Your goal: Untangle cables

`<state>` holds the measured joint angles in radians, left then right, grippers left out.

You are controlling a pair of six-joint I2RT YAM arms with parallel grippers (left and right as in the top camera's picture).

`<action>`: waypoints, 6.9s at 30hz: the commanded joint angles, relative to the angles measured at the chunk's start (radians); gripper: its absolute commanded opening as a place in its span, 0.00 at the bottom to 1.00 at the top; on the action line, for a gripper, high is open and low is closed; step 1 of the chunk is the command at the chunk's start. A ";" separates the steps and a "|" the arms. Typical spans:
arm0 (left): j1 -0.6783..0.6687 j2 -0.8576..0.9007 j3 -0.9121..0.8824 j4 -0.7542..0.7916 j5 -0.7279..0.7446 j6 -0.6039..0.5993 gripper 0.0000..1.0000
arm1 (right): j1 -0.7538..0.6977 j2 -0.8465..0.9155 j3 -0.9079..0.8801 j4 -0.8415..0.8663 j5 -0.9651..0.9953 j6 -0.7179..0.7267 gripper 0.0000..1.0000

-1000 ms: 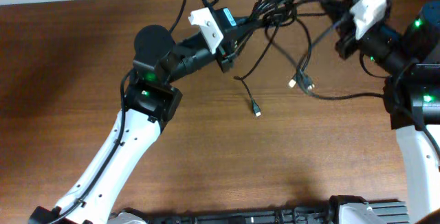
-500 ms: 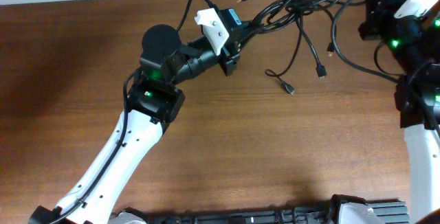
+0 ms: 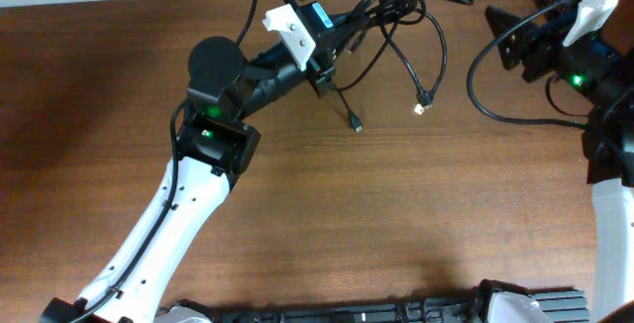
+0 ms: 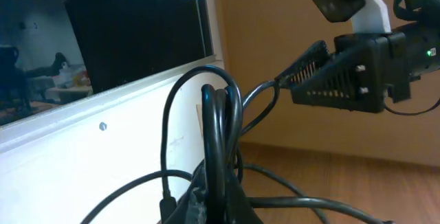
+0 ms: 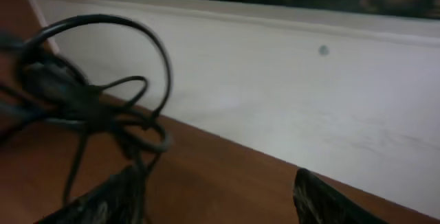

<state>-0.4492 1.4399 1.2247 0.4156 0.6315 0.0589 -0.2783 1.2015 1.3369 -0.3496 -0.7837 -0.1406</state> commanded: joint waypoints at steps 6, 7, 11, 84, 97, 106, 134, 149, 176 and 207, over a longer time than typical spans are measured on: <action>-0.003 -0.019 0.008 0.077 0.103 -0.124 0.00 | -0.003 0.016 0.008 -0.014 -0.111 -0.091 0.87; -0.007 -0.019 0.008 0.082 0.147 -0.125 0.00 | -0.003 0.025 0.008 -0.001 -0.111 -0.087 0.90; -0.054 -0.019 0.008 0.081 0.174 -0.127 0.00 | 0.000 0.034 0.008 0.059 -0.112 -0.055 0.97; 0.008 -0.032 0.008 0.106 0.401 0.048 0.00 | 0.002 0.034 0.008 0.165 -0.492 -0.078 0.93; 0.000 -0.032 0.008 -0.024 0.271 0.175 0.00 | 0.003 0.034 0.008 0.260 -0.634 -0.078 0.93; -0.008 -0.032 0.008 0.039 0.405 0.144 0.00 | 0.005 0.035 0.008 0.130 -0.285 -0.078 0.93; -0.019 -0.032 0.008 0.032 0.315 0.112 0.00 | 0.063 0.034 0.008 0.088 -0.394 -0.089 0.93; -0.100 -0.032 0.008 0.009 0.361 0.111 0.00 | 0.064 0.035 0.008 0.161 -0.327 -0.089 0.93; -0.120 -0.032 0.008 -0.013 0.259 0.114 0.00 | 0.064 0.034 0.008 0.189 -0.436 -0.087 0.92; 0.018 -0.034 0.008 0.171 0.313 -0.079 0.00 | 0.127 0.082 0.008 0.050 -0.515 -0.158 0.96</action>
<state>-0.4271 1.4303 1.2247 0.5739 0.9916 -0.0055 -0.1562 1.2861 1.3388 -0.2966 -1.2701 -0.2882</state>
